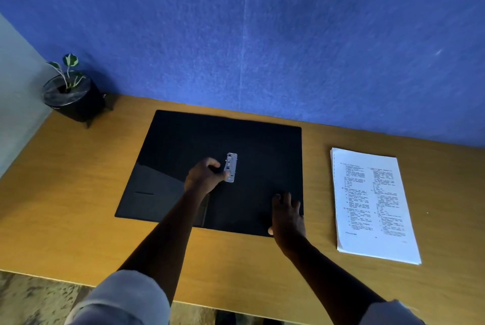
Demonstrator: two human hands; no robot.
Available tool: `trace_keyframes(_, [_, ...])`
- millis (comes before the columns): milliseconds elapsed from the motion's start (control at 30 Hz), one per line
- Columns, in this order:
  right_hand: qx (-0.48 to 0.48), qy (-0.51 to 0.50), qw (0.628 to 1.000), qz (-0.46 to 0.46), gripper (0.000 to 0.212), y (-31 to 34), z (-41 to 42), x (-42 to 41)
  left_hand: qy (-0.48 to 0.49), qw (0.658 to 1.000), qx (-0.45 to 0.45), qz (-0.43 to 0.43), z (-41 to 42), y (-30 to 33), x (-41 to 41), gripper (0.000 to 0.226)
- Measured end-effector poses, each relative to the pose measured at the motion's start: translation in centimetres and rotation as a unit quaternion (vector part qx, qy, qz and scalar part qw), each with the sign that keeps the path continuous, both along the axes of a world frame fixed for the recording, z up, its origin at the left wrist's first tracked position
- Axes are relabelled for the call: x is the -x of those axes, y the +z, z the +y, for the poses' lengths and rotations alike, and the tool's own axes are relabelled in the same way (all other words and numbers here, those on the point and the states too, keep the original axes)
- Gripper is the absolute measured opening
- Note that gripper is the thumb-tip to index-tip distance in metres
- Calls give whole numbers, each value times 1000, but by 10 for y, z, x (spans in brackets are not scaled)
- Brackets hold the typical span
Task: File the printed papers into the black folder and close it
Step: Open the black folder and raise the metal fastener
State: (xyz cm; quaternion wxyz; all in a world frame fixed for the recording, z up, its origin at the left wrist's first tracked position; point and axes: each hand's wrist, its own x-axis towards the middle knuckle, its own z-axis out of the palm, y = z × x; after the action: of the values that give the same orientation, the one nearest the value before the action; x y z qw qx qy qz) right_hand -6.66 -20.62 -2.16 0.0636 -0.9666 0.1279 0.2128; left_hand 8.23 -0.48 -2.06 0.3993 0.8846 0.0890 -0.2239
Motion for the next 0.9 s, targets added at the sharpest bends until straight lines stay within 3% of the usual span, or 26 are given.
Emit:
trace_keyframes(133, [0, -3, 1000, -5, 91, -2, 0, 1, -10, 998, 58, -36, -9, 13, -9, 12])
trace_keyframes(333, [-14, -1, 1000, -18, 89, -11, -2, 3, 8, 994, 95, -55, -18, 20, -21, 2])
trace_keyframes(533, [-4, 1, 1000, -24, 90, -15, -3, 3, 26, 988, 128, -77, -23, 13, -33, 10])
trace_keyframes(833, [-13, 5, 1000, -17, 89, -16, -4, 2, -3, 995, 61, -74, -25, -6, -47, 5])
trace_keyframes(900, [-16, 5, 1000, -13, 88, -15, -4, 2, -1, 996, 40, -77, -26, -10, -50, 15])
